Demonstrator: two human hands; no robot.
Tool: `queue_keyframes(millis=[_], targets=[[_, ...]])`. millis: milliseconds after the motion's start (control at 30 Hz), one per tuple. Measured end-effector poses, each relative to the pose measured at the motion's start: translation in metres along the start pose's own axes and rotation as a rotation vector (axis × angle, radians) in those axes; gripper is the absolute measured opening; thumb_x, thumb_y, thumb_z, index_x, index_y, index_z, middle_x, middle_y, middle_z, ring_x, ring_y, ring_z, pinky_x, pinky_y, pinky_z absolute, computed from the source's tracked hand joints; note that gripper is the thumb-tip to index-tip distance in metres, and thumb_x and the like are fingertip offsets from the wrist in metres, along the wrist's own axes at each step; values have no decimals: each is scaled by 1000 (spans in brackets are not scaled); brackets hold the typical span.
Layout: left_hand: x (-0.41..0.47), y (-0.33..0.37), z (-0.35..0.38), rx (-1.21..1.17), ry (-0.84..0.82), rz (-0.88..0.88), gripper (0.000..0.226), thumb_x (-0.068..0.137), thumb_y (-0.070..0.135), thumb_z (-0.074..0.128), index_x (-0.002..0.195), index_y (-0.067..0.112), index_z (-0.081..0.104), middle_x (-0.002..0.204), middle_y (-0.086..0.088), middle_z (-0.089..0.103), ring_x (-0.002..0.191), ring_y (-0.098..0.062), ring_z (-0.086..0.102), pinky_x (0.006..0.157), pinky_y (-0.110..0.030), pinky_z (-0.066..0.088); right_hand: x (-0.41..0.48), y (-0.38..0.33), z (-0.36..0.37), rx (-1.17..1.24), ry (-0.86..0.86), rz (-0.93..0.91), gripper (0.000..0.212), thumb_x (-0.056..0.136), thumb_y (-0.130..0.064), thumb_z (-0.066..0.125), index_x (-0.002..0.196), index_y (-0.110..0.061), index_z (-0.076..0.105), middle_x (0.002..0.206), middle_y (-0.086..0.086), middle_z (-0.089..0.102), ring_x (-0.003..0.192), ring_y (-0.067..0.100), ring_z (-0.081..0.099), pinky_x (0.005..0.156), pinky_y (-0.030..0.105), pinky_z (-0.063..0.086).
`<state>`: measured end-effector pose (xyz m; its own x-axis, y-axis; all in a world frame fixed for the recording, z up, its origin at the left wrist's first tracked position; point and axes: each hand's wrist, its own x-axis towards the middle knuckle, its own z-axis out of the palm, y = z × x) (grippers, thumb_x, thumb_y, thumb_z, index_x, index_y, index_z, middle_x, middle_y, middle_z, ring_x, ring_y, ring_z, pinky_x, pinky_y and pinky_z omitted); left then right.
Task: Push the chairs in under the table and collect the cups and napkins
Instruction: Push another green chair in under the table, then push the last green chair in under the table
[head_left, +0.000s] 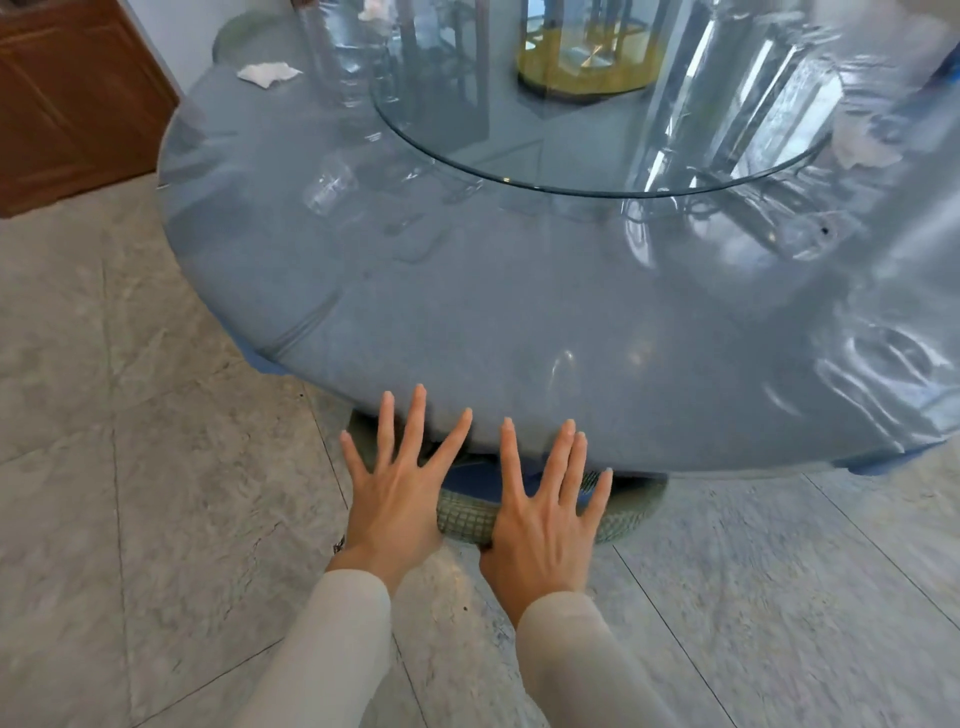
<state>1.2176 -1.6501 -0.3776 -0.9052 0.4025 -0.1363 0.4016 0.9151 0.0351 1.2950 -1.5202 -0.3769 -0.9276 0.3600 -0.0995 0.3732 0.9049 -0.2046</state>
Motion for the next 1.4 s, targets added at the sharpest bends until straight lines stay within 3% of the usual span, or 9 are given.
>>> queue_keyframes(millis=[167,300,633,767,867,933,1033,1400], targets=[[34,-33,-8,36,2,3,139,73,16,82,149,52,-28,160,-1,-42,145,-35,-41,114,-76,-5,28,-34,5,23,19,23,123,82,-38,74,153,-31,-27,157,30,-28,147,46,-24,115,67,-3],[55,-52,-9,61,7,80,133,73,21,81,153,49,-22,166,-2,-29,148,-33,-36,115,-72,-12,43,-51,9,23,50,76,118,80,-36,75,157,-32,-16,160,31,-18,147,50,-17,116,68,-1],[65,-65,-6,-14,8,202,132,73,28,81,152,46,-24,168,-7,-19,154,-37,-18,118,-72,-2,48,-57,14,-53,56,130,123,75,-40,81,157,-37,-11,162,29,-11,149,48,-12,115,70,5],[62,-64,-11,13,-28,205,137,75,29,84,152,39,-30,167,-11,-22,153,-41,-18,116,-74,-2,42,-60,5,-44,26,159,140,62,-72,77,153,-38,-25,159,28,-23,147,46,-24,114,72,-4],[53,-60,-26,69,-47,267,135,77,28,81,153,29,-31,165,-13,-28,152,-41,-23,117,-73,-2,22,-53,-10,-24,20,179,138,61,-86,65,150,-40,-30,158,24,-32,144,45,-30,114,71,-5],[42,-53,-45,110,-45,381,131,80,42,78,154,25,-29,164,-12,-31,152,-39,-26,118,-71,-4,2,-40,-30,-43,28,215,133,63,-89,59,149,-41,-31,157,22,-34,145,44,-31,116,70,-3],[25,-32,-90,140,33,517,117,87,66,59,156,22,-25,165,-13,-27,153,-38,-22,118,-71,-2,-29,-12,-80,-74,76,276,123,71,-89,52,148,-43,-32,157,20,-35,145,41,-31,116,68,-3],[-68,165,-306,9,306,872,101,92,74,38,159,25,-20,167,-8,-26,153,-36,-22,120,-68,-6,-205,123,-328,-189,428,739,97,81,-90,21,149,-44,-30,161,14,-32,148,39,-25,117,67,-7]])
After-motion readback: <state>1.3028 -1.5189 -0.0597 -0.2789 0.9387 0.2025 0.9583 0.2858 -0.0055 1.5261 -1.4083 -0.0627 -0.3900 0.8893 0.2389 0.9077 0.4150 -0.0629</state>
